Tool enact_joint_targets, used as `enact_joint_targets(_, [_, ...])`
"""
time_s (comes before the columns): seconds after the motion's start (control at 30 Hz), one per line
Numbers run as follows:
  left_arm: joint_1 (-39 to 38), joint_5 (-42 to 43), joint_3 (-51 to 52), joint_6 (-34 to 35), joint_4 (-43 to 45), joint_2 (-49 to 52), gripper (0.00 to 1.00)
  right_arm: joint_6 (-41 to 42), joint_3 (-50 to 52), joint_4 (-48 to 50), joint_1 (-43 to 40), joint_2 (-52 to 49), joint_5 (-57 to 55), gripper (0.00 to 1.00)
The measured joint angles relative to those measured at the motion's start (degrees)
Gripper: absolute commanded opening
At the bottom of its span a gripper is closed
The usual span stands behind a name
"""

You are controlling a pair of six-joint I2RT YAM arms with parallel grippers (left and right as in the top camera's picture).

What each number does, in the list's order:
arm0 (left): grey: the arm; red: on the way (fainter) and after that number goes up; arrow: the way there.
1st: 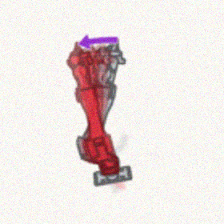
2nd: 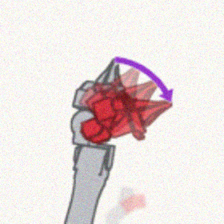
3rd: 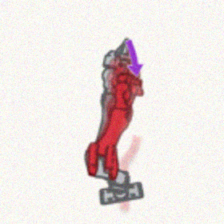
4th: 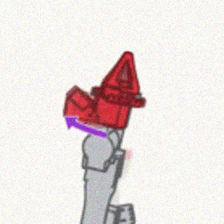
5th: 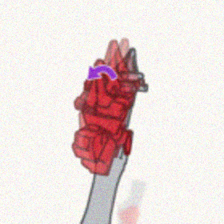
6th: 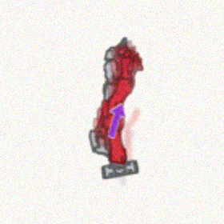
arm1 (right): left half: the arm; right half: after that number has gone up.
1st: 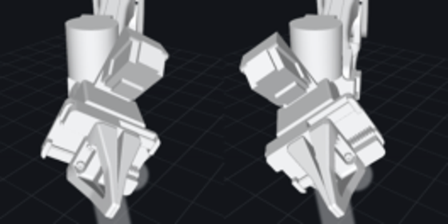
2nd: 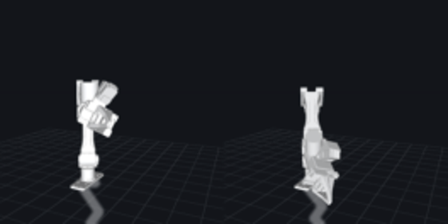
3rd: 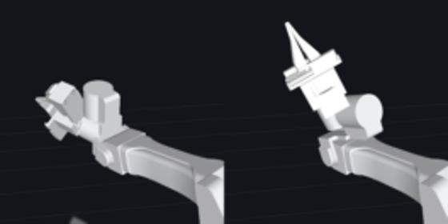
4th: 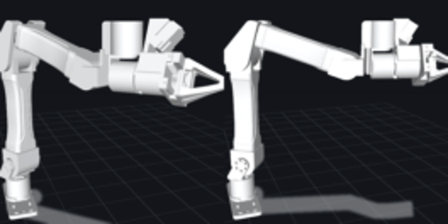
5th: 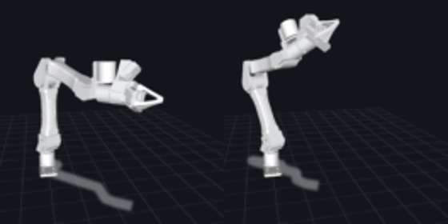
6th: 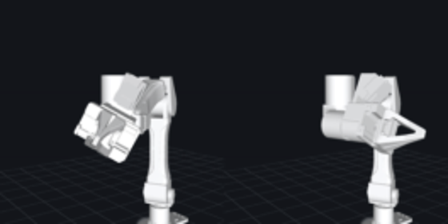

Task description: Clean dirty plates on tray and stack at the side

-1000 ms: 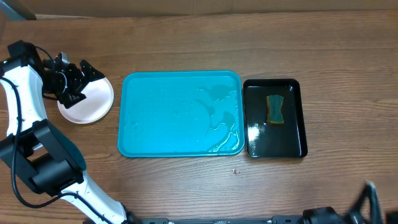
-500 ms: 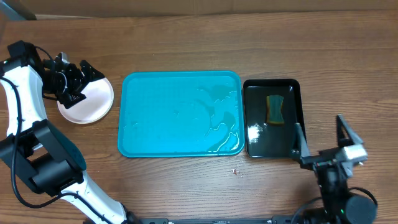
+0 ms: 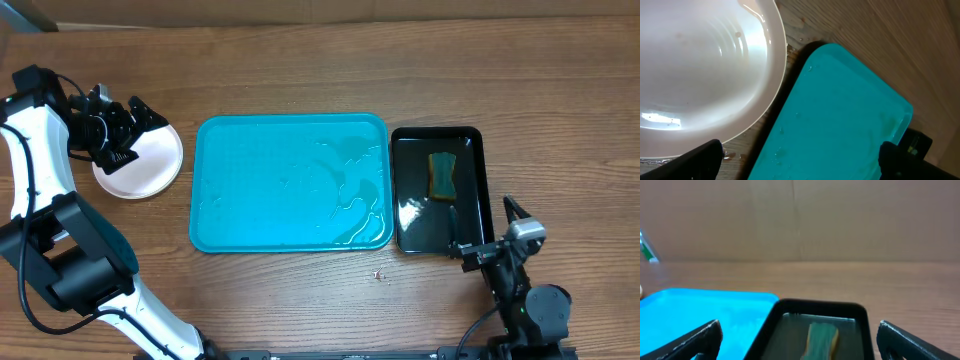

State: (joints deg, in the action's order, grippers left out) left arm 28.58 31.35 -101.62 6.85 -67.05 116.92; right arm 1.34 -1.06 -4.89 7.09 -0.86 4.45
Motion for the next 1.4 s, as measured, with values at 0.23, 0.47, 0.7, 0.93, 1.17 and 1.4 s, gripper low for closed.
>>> enact_joint_targets(0.23, [0.0, 0.0, 0.0, 0.0, 0.0, 0.0, 1.00, 0.0, 0.0, 0.2, 0.0, 0.0, 0.2, 1.00])
enact_joint_targets(0.47, [0.0, 0.0, 0.0, 0.0, 0.0, 0.0, 1.00, 0.1, 0.0, 0.2, 0.0, 0.0, 0.2, 1.00])
enact_joint_targets(0.7, [0.0, 0.0, 0.0, 0.0, 0.0, 0.0, 1.00, 0.1, 0.0, 0.2, 0.0, 0.0, 0.2, 1.00])
enact_joint_targets(0.93, [0.0, 0.0, 0.0, 0.0, 0.0, 0.0, 1.00, 0.1, 0.0, 0.2, 0.0, 0.0, 0.2, 1.00])
enact_joint_targets(1.17, [-1.6, -0.6, 0.0, 0.0, 0.0, -2.2, 1.00, 0.1, 0.0, 0.2, 0.0, 0.0, 0.2, 1.00])
enact_joint_targets(1.4, [-6.9, -8.1, 0.1, 0.0, 0.2, -22.5, 1.00, 0.1, 0.0, 0.2, 0.0, 0.0, 0.2, 1.00])
